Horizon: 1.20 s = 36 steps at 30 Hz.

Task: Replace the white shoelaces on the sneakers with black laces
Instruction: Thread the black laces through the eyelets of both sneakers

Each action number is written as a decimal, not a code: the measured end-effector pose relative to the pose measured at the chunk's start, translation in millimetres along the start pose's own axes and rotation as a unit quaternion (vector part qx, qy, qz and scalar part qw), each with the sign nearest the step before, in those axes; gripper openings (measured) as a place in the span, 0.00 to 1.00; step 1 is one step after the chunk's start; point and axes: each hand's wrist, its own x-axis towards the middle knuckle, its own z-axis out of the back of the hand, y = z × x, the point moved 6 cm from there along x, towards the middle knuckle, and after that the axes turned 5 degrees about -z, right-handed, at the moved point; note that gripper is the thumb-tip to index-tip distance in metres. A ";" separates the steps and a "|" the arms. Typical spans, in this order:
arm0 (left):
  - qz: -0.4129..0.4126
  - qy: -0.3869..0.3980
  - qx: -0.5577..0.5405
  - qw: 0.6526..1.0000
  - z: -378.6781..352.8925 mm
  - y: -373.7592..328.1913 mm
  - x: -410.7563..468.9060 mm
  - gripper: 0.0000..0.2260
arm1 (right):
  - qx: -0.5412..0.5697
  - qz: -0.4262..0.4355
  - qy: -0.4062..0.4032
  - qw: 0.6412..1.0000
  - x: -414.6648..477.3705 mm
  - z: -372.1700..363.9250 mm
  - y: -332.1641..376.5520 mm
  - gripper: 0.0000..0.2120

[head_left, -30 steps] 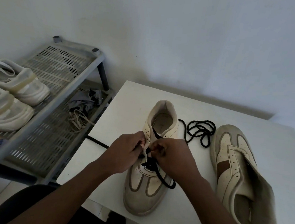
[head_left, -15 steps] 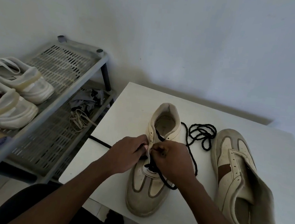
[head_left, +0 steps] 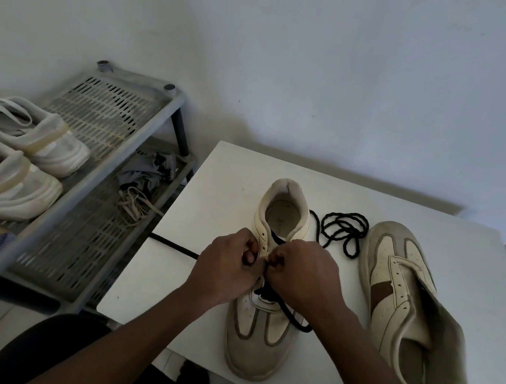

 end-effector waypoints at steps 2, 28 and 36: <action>-0.008 -0.024 0.034 0.999 4.5 -3.0 -1.0 0.06 | -0.005 -0.030 0.001 1.000 -0.3 0.7 -5.7 0.09; 0.131 -0.003 -0.193 0.972 25.3 7.9 0.5 0.06 | 0.295 -0.020 0.027 0.955 11.2 13.6 -26.7 0.04; 0.135 0.006 -0.206 0.969 27.7 5.7 2.0 0.05 | 0.296 0.026 -0.057 0.953 -1.9 -8.9 -2.6 0.07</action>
